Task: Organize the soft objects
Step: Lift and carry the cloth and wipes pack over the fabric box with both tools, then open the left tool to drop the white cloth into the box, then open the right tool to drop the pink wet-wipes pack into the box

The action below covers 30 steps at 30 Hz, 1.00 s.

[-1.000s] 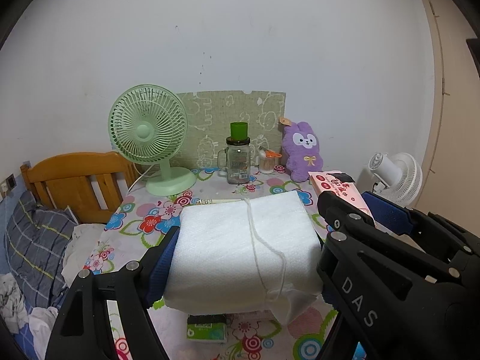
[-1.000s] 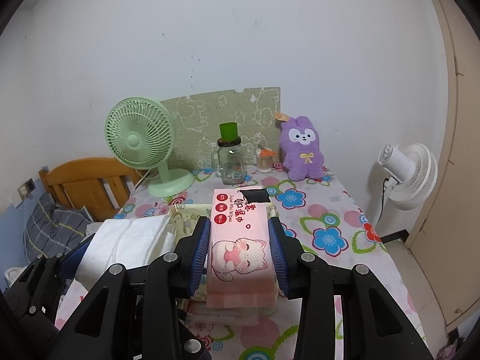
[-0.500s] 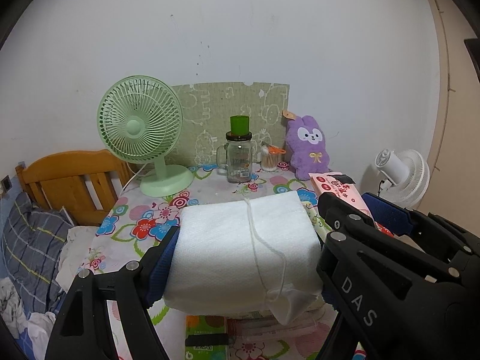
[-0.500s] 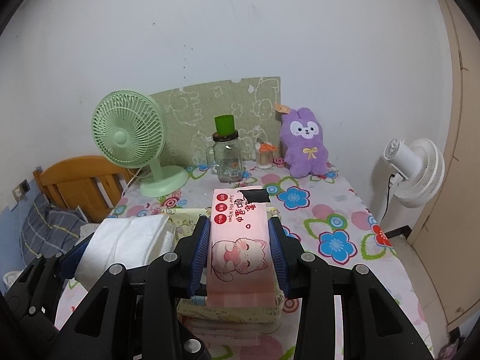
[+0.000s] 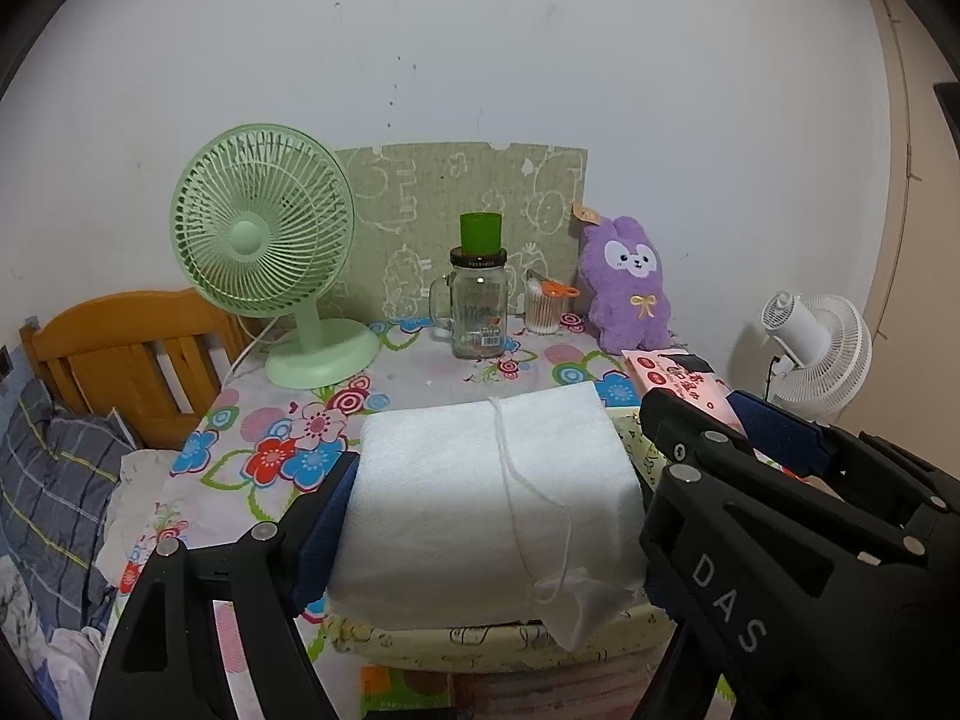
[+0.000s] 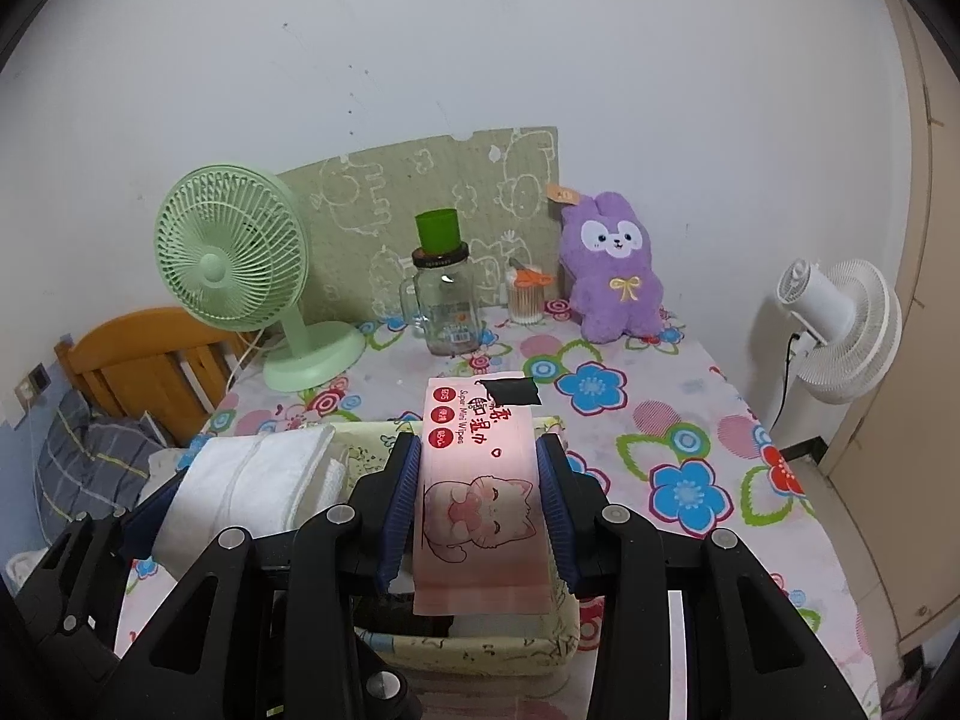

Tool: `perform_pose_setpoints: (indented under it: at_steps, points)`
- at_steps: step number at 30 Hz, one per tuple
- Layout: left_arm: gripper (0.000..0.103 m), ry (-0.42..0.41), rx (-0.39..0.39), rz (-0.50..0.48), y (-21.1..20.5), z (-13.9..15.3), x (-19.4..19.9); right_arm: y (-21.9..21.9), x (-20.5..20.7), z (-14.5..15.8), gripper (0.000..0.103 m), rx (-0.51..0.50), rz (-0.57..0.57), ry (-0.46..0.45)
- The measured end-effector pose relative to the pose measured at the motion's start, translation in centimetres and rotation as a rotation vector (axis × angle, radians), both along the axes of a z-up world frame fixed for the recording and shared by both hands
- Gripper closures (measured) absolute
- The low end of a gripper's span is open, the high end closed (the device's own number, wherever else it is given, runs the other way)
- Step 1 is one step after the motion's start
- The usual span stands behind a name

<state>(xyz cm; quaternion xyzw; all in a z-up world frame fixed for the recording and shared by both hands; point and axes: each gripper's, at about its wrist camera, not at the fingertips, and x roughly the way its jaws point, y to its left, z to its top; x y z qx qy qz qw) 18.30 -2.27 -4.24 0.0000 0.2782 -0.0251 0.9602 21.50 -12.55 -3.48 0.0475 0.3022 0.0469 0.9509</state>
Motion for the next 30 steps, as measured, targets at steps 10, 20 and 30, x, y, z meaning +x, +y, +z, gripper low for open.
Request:
perform_pose_setpoints:
  at_steps: [10, 20, 30]
  points:
    - [0.015, 0.032, -0.005, -0.014, -0.1, -1.4, 2.2, -0.3, 1.9, -1.5, 0.061, 0.001, -0.013, 0.036]
    - [0.003, 0.087, 0.036, -0.014, 0.6, -2.3, 2.7, 0.7, 2.5, -2.8, 0.061, -0.015, 0.024, 0.068]
    - [0.003, 0.108, 0.065, 0.015, 2.0, -2.7, 3.1, 2.4, 3.3, -3.5, 0.061, 0.005, 0.088, 0.076]
